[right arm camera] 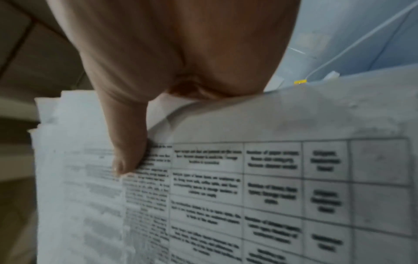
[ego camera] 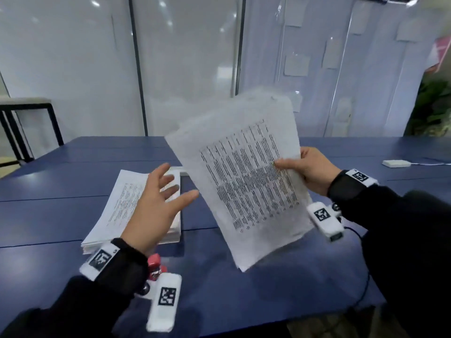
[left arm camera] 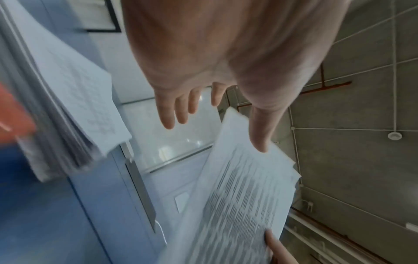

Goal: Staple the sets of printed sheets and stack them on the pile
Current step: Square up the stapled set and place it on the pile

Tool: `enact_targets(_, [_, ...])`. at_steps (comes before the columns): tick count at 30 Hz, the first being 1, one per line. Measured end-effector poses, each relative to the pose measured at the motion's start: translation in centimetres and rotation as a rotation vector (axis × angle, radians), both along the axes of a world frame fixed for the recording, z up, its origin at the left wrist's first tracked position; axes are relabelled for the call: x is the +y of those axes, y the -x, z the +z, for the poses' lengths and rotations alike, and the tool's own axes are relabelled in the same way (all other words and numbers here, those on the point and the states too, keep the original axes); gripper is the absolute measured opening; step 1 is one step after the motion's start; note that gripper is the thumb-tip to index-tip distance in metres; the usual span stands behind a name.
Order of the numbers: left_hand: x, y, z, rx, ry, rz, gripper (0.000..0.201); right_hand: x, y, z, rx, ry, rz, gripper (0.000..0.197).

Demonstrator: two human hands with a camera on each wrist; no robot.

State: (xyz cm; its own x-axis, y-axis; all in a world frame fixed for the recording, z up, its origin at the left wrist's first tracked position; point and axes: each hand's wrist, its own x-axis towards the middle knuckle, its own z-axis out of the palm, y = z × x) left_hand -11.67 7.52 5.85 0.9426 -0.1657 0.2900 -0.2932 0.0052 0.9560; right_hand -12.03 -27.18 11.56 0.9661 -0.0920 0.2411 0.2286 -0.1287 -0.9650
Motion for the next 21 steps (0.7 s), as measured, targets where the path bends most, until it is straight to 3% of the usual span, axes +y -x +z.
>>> enact_targets(2, [-3.1, -1.4, 1.1, -0.056, 0.061, -0.01, 0.064, 0.8, 0.5, -0.1, -0.072, -0.129, -0.05, 0.058])
enact_targets(4, [-5.6, -2.3, 2.4, -0.105, 0.092, 0.015, 0.049, 1.6, 0.8, -0.5, -0.142, -0.217, -0.137, 0.048])
enact_targets(7, [-8.0, -3.1, 5.6, -0.184, 0.097, 0.07, 0.042, 2.5, 1.0, -0.2, -0.255, -0.184, -0.309, 0.018])
enact_targets(11, [-8.7, -3.7, 9.7, -0.285, 0.036, 0.119, 0.04, 2.5, 1.8, 2.2, -0.394, -0.133, -0.416, 0.021])
enact_targets(14, [-8.0, -3.5, 8.3, -0.25, -0.1, 0.082, 0.059, 2.6, 2.3, 1.5, -0.38, -0.072, -0.328, 0.027])
enact_targets(18, [-7.4, -2.9, 3.5, -0.213, -0.159, -0.016, 0.051, 2.8, 2.0, -2.1, -0.263, -0.064, -0.285, 0.026])
enact_targets(21, [-7.7, -2.9, 4.1, -0.243, -0.163, 0.03, 0.047, 3.9, 1.4, -1.4, -0.289, -0.107, -0.301, 0.025])
